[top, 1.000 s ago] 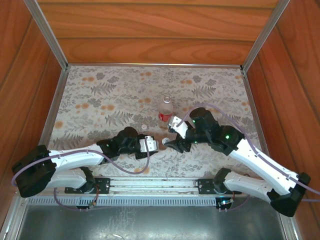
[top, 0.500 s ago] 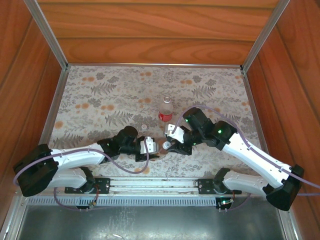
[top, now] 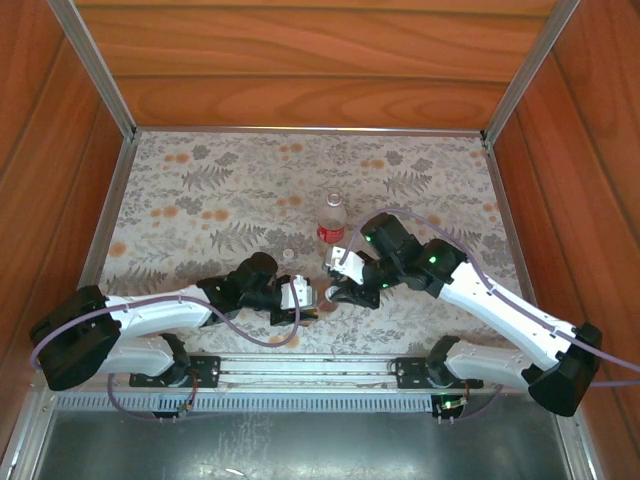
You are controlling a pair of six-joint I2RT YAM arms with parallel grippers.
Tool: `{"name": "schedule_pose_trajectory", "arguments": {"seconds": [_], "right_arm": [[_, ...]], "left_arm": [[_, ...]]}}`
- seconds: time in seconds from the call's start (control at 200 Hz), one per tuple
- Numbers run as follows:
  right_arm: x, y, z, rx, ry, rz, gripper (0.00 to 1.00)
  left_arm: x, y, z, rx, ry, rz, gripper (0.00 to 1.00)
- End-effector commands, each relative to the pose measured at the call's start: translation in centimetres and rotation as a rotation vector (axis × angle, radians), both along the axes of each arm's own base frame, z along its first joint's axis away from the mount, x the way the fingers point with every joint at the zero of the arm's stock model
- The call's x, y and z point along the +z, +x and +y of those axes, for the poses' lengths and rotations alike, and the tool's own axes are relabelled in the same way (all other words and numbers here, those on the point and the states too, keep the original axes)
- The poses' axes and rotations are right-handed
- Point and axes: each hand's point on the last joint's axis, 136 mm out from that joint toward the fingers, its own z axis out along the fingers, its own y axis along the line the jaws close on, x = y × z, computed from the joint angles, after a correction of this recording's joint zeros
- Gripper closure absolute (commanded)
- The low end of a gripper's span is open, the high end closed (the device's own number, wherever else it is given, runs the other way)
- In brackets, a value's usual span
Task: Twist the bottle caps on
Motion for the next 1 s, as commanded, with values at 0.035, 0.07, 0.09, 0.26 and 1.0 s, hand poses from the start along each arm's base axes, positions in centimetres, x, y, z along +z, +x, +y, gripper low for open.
{"name": "schedule_pose_trajectory", "arguments": {"seconds": [0.035, 0.07, 0.09, 0.26, 1.0], "right_arm": [[1.1, -0.6, 0.9, 0.044, 0.04, 0.02, 0.67], [1.0, -0.5, 0.9, 0.041, 0.037, 0.02, 0.68], [1.0, -0.6, 0.9, 0.042, 0.034, 0.022, 0.69], [1.3, 1.0, 1.1, -0.16, 0.021, 0.109, 0.87], [4.5, 6.3, 1.8, -0.609, 0.26, 0.147, 0.35]], "left_arm": [[1.8, 0.4, -0.5, -0.001, -0.046, -0.018, 0.47], [1.9, 0.4, -0.4, 0.001, -0.046, -0.022, 0.47], [1.9, 0.5, -0.4, 0.004, -0.046, -0.025, 0.47], [2.4, 2.6, 0.2, 0.107, -0.03, -0.104, 0.47], [3.8, 5.7, 1.1, 0.297, -0.044, -0.167, 0.47]]}}
